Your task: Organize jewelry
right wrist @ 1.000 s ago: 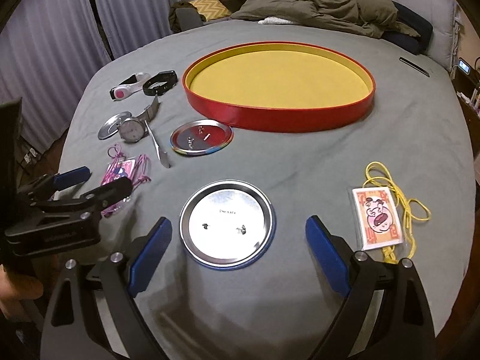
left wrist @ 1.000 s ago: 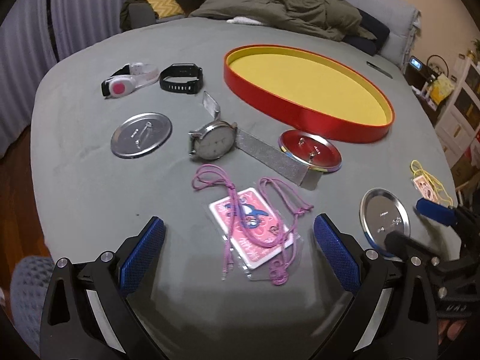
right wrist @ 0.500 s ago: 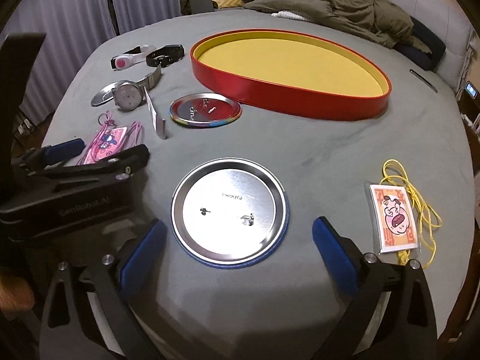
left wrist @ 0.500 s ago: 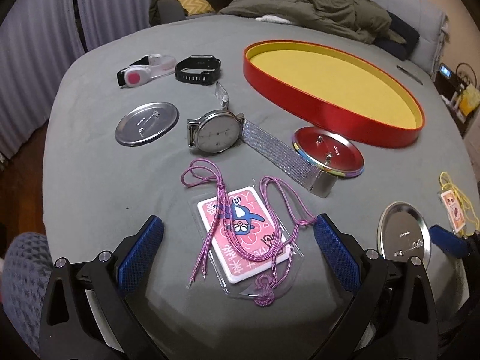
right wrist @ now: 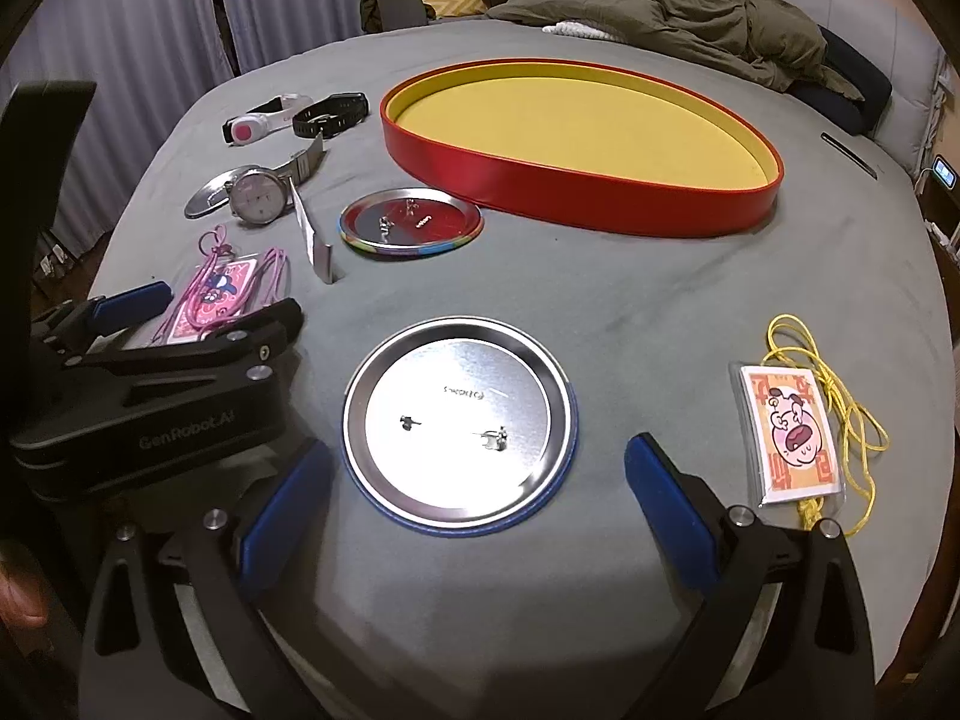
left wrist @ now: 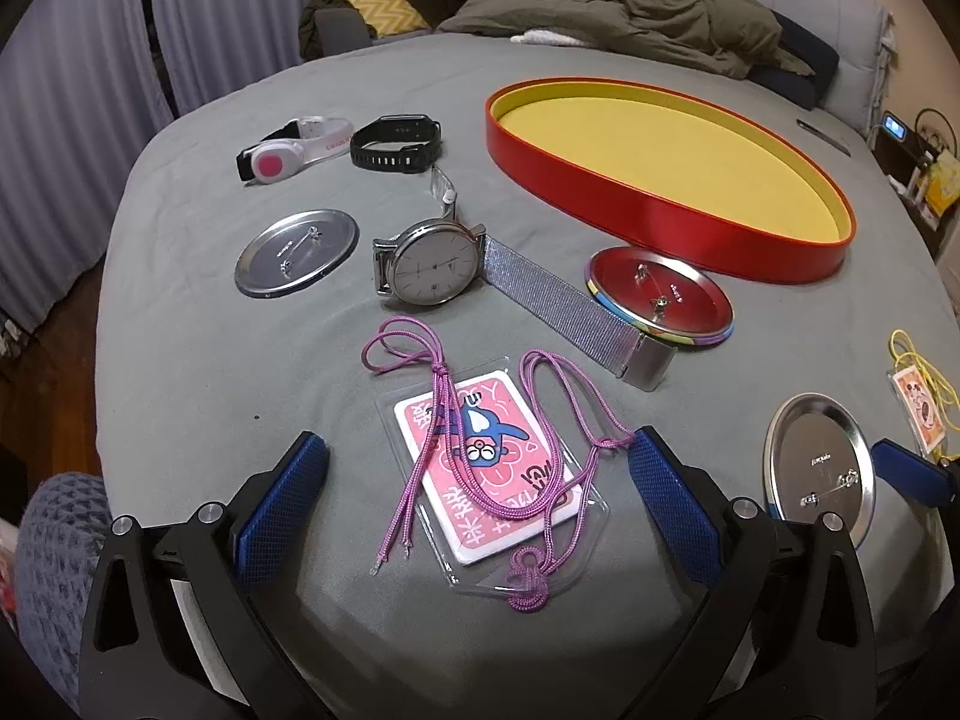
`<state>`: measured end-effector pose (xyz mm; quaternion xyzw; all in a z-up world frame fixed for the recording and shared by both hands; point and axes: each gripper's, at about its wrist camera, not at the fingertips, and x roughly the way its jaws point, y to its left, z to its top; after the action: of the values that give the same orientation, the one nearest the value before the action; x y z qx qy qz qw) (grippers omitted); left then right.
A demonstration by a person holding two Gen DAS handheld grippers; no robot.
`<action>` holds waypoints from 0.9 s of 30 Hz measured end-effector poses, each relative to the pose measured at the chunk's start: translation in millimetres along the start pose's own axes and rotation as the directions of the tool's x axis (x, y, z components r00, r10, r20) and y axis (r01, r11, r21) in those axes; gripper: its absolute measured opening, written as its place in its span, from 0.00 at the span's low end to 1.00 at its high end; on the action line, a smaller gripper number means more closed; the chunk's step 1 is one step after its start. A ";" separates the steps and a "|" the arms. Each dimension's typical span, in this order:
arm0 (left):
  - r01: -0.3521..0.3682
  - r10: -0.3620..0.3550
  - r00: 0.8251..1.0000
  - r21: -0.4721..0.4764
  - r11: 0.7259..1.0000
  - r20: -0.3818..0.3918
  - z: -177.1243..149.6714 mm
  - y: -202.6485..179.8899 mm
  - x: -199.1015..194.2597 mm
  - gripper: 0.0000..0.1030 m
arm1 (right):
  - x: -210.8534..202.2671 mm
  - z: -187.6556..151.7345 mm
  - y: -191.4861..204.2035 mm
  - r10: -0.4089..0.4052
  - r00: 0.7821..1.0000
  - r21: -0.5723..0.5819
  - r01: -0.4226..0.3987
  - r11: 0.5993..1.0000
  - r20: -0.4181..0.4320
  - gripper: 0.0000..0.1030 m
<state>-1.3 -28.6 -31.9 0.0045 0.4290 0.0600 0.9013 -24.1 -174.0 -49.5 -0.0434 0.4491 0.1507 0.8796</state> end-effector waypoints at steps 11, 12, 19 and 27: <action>0.000 0.000 1.000 0.000 1.000 0.000 0.0 0.0 -0.3 0.95 | -0.3 -0.6 -1.3 0.004 1.000 0.003 -0.004 1.000 -0.001 0.92; 0.000 0.000 1.000 0.000 1.000 0.001 0.1 0.1 -0.3 0.95 | -0.4 -0.7 -1.4 0.004 1.000 0.003 -0.004 1.000 -0.001 0.92; 0.000 0.000 1.000 0.001 1.000 0.001 0.0 -0.7 -1.2 0.95 | -0.3 -0.4 -0.9 0.004 1.000 0.003 -0.004 1.000 -0.001 0.92; 0.000 0.000 1.000 0.000 1.000 0.000 0.3 -0.4 -1.3 0.95 | -0.4 -0.5 -1.0 0.004 1.000 0.003 -0.004 1.000 -0.001 0.92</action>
<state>-1.8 -29.1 -30.8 0.0046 0.4288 0.0599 0.9014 -24.4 -175.1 -49.5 -0.0415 0.4498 0.1517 0.8792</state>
